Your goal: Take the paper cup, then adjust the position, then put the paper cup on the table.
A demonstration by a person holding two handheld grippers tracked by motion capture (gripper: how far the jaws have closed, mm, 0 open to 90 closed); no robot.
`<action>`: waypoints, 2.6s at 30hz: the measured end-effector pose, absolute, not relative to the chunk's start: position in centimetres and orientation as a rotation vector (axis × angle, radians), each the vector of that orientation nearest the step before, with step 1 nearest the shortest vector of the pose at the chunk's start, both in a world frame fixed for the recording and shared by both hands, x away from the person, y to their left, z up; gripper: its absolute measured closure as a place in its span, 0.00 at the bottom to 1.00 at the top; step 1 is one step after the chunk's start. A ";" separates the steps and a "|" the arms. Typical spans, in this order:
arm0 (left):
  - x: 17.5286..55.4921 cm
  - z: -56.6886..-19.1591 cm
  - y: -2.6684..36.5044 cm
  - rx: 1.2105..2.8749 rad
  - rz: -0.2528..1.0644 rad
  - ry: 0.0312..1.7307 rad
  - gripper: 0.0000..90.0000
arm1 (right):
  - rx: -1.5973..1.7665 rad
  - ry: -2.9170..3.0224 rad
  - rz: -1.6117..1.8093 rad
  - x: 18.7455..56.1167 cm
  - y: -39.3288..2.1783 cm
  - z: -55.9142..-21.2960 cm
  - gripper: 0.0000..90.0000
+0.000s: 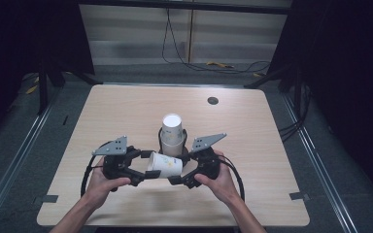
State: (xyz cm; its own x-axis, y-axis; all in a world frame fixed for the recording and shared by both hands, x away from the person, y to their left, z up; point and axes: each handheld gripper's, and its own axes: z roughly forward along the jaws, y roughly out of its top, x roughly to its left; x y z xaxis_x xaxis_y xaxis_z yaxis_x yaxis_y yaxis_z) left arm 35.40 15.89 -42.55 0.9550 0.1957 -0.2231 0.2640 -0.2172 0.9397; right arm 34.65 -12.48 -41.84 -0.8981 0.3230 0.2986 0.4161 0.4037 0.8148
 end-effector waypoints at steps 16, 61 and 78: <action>35.9 -42.2 17.5 1.843 -0.034 0.389 0.31 | -0.864 -2.656 -1.621 34.3 -13.9 -41.1 0.15; 40.1 -41.5 22.3 2.086 0.166 0.664 0.30 | -1.166 -2.707 -1.616 34.1 -18.5 -42.0 0.16; 42.6 -41.0 21.5 2.172 0.211 0.764 0.29 | -1.181 -2.716 -1.581 33.5 -18.8 -42.5 0.18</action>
State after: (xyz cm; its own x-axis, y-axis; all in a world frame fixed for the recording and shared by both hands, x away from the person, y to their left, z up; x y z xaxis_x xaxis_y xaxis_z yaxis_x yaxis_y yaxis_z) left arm 42.64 21.47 -41.04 0.8032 0.5872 -0.1003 0.4529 -0.4926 0.7431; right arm 33.53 -18.82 -42.51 -0.7321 0.6635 0.1541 0.4618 0.3171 0.8283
